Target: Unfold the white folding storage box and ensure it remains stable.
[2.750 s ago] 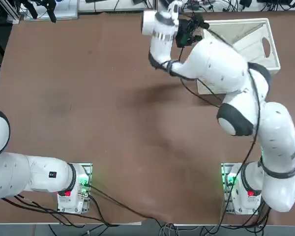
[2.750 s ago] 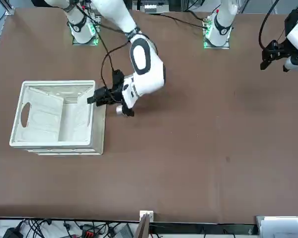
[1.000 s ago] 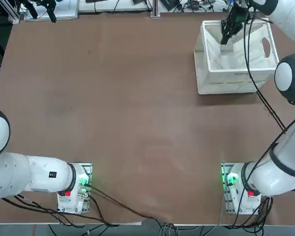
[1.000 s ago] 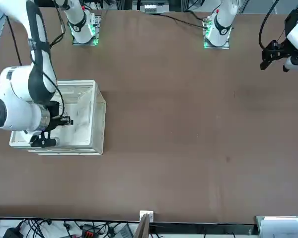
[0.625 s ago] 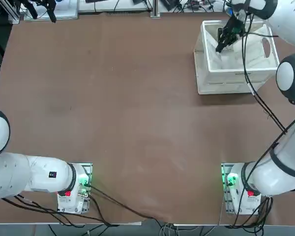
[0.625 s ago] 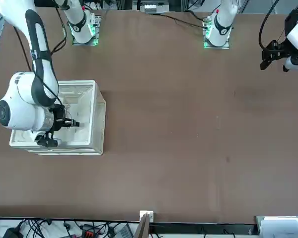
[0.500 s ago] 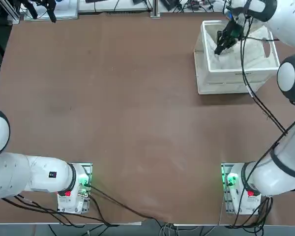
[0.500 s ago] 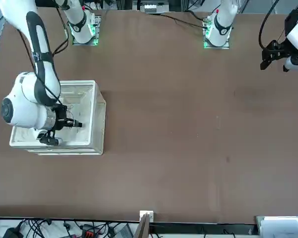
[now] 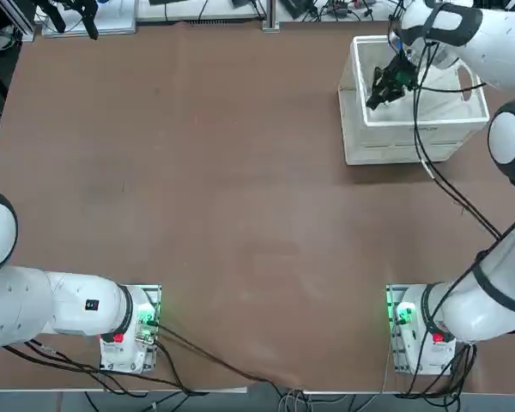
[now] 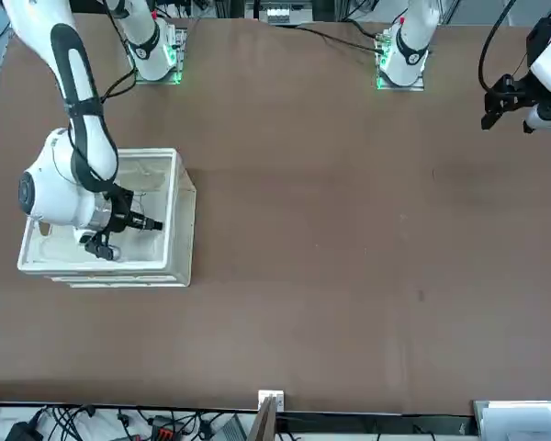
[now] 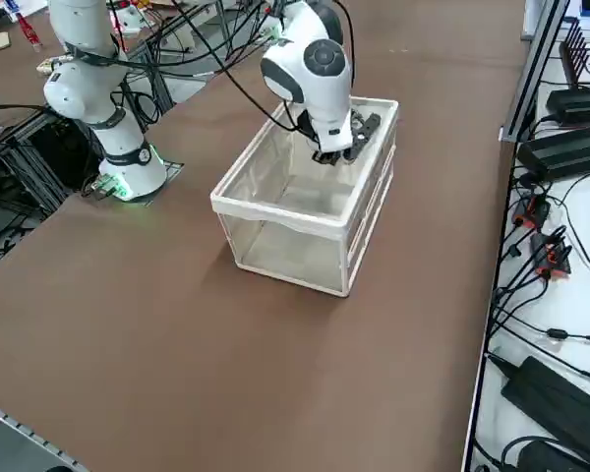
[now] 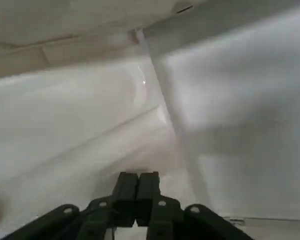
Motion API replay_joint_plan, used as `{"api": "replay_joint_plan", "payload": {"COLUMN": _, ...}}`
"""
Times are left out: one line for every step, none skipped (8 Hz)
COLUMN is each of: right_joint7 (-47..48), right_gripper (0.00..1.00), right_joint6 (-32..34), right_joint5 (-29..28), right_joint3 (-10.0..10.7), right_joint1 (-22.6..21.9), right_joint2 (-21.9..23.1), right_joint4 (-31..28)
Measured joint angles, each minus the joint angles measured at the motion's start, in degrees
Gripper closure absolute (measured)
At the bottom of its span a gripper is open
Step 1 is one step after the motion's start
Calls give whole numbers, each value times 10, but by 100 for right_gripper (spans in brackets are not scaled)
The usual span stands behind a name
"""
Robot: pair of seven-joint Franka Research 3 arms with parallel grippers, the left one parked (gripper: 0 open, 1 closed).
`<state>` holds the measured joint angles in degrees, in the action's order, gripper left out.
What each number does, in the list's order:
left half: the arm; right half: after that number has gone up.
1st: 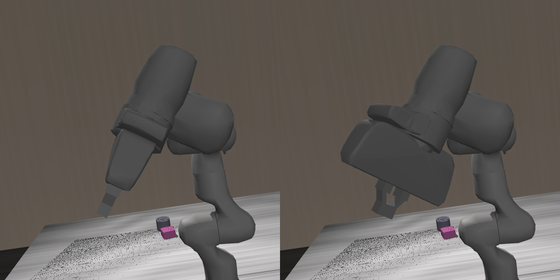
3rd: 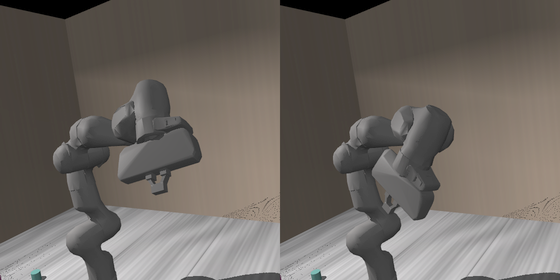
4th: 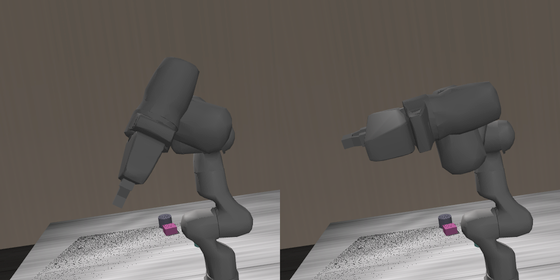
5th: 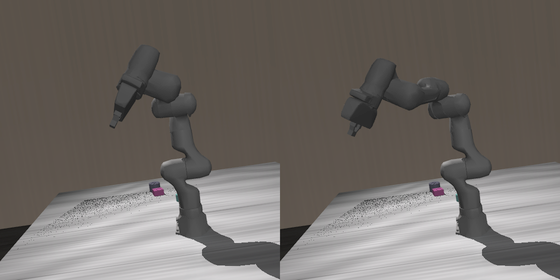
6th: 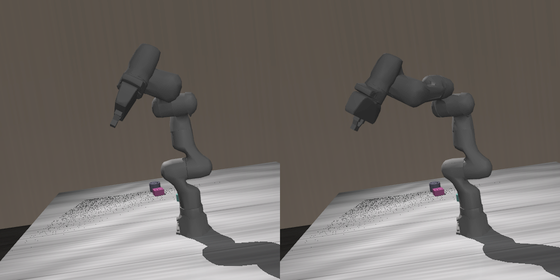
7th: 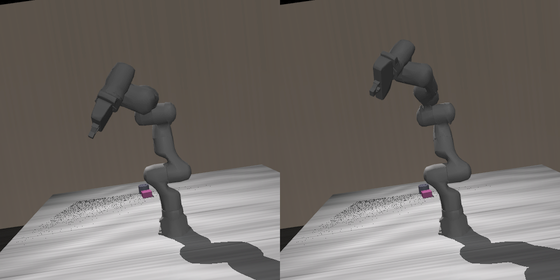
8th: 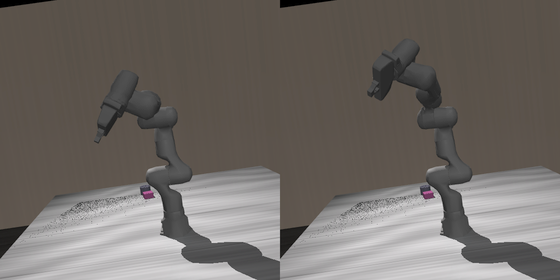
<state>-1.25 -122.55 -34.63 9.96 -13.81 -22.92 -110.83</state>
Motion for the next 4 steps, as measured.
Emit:
{"api": "replay_joint_plan", "payload": {"right_joint7": 0, "right_gripper": 98, "right_joint6": -16, "right_joint5": -25, "right_joint3": -2, "right_joint1": -9, "right_joint2": 0, "right_joint4": -9}}
{"api": "replay_joint_plan", "payload": {"right_joint7": 0, "right_gripper": 98, "right_joint6": -31, "right_joint5": -50, "right_joint3": -2, "right_joint1": -21, "right_joint2": 0, "right_joint4": -16}}
{"api": "replay_joint_plan", "payload": {"right_joint7": 1, "right_gripper": 98, "right_joint6": -42, "right_joint5": -74, "right_joint3": -2, "right_joint1": -32, "right_joint2": 0, "right_joint4": -20}}
{"api": "replay_joint_plan", "payload": {"right_joint7": 2, "right_gripper": 98, "right_joint6": -50, "right_joint5": -89, "right_joint3": -2, "right_joint1": -38, "right_joint2": -1, "right_joint4": -22}}
